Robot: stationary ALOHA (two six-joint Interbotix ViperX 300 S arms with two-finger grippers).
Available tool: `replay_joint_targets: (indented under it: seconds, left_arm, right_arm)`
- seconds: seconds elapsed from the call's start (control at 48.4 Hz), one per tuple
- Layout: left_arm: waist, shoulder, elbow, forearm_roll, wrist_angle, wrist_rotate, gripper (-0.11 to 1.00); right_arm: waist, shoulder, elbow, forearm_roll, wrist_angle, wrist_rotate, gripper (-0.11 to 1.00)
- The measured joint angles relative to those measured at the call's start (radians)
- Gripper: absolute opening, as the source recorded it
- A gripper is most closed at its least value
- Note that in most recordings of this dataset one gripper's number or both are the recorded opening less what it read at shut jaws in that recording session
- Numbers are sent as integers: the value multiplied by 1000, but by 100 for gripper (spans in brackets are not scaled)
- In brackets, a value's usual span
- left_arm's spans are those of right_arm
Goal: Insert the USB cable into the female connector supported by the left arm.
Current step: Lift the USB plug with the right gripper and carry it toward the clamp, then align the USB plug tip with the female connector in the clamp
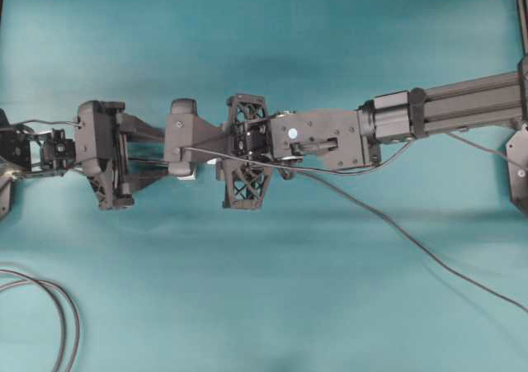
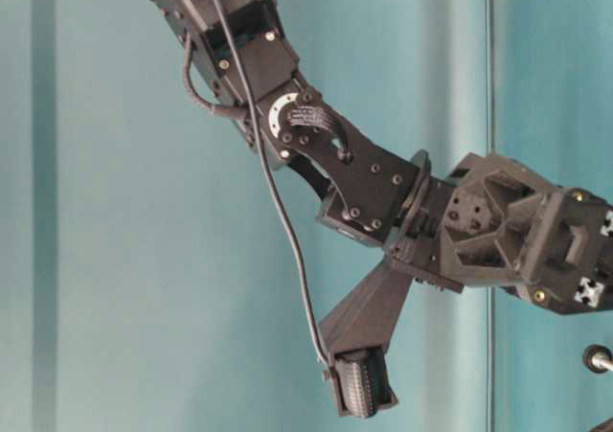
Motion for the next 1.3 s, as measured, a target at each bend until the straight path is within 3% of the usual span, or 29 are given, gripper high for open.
replay_joint_targets:
  seconds: [0.227,0.6,0.765,1.302]
  left_arm:
    - [-2,0,-2,-2,2,-2,75]
    - [0,0,-2,0,5,0,73]
    - [0,-2,-3,0,8,0,69]
    - [0,-3,-5,0,26,0,69]
  right_arm:
    - [0,14,-15,-2,-20,-2,21]
    - [-2,40,-52,-46,-26,-3,21]
    - [-3,43,-54,-48,-26,-3,21]
    - [-3,43,-54,-48,-26,-3,21]
